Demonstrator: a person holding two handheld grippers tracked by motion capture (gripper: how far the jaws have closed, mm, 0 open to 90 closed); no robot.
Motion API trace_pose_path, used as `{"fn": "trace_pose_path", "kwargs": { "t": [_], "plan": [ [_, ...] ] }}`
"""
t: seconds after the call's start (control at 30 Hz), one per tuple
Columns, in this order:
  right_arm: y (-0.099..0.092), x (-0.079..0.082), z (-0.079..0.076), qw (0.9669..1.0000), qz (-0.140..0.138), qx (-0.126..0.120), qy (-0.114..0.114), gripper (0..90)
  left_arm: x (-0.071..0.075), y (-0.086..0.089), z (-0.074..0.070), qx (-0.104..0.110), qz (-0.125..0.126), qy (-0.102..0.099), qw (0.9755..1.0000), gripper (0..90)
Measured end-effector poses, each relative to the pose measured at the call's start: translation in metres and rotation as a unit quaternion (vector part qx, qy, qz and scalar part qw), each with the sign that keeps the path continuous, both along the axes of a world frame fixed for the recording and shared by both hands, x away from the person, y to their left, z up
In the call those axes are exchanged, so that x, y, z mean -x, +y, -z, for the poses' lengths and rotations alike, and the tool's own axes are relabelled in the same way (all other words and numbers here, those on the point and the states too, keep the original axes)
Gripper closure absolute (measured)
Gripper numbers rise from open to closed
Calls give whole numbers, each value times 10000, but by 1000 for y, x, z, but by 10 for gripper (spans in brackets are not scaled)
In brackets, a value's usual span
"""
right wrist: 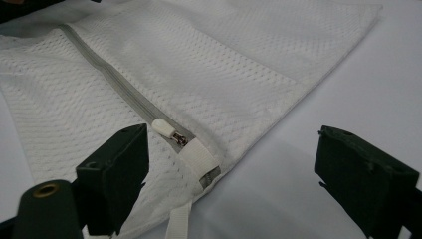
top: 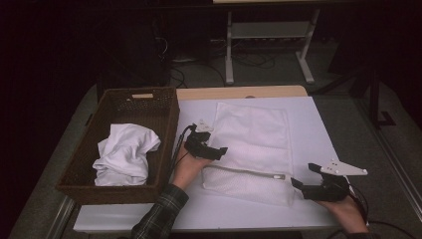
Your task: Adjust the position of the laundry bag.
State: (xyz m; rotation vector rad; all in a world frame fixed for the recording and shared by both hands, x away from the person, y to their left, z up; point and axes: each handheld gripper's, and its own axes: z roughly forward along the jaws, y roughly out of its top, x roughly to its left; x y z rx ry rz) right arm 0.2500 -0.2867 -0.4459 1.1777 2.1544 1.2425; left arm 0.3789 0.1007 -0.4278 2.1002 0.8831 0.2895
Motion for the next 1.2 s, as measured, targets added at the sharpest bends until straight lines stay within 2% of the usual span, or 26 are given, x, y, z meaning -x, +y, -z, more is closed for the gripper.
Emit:
{"fn": "trace_pose_path", "kwargs": {
  "t": [0.07,0.17,0.2,0.33,0.43,0.6,0.77,0.83,1.0,1.03,1.1,1.13,1.2],
  "plan": [
    [0,-1,1,10000,5,32,37,135,9,2,0,18,118,-67,9999,131],
    [0,-1,1,10000,25,65,46,135,13,4,1,-22,124,-44,9999,131],
    [1,-2,2,9999,33,78,62,135,18,5,1,50,163,-63,9998,131],
    [1,-2,2,9999,70,126,96,136,28,8,1,70,242,-65,9997,131],
    [1,-3,2,9997,111,147,138,136,36,10,0,186,305,-73,9993,131],
    [1,-4,0,9995,125,161,260,139,48,14,1,106,434,-45,9990,131],
    [3,-5,-3,9994,76,187,296,138,58,19,2,179,473,-41,9987,131],
    [4,-8,-6,9993,43,168,341,143,66,22,0,182,497,-149,9985,132],
    [7,-14,-9,9992,18,193,362,148,72,25,1,228,495,-110,9985,132],
    [7,-14,-9,9992,18,193,362,154,78,26,1,182,595,-181,9979,132],
    [10,-18,-10,9992,24,150,370,154,78,26,1,182,595,-181,9979,132],
    [10,-18,-10,9992,24,150,370,158,86,29,1,241,672,-250,9971,132],
    [13,-23,-12,9992,26,139,383,165,91,30,2,295,693,-211,9969,132]
  ]
}}
